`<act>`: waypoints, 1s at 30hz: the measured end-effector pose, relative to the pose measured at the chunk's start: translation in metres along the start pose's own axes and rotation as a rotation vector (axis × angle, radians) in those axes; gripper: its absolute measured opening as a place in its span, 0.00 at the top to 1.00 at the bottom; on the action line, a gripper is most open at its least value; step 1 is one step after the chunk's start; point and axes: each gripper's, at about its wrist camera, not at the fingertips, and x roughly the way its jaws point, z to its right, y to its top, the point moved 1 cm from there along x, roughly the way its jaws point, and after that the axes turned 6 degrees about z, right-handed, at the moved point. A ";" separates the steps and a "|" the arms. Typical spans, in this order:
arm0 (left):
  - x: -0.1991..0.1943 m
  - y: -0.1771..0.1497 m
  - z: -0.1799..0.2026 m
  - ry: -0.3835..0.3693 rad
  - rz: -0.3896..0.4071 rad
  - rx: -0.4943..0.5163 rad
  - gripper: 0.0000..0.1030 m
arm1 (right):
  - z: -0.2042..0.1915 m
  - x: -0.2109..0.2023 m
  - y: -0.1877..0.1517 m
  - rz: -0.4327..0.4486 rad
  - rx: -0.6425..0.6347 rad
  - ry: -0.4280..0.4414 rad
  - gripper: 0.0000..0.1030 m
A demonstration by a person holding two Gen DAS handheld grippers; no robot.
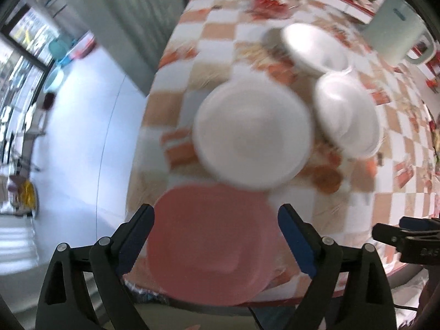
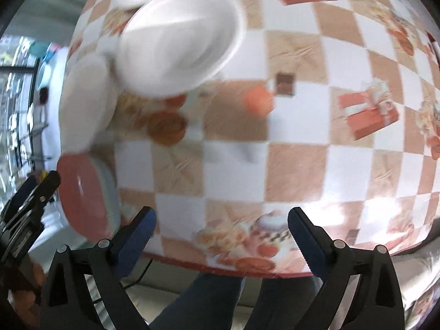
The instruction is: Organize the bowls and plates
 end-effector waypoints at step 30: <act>0.091 0.117 0.128 -0.031 -0.106 0.356 0.38 | 0.017 0.049 0.138 0.043 0.020 -0.101 0.06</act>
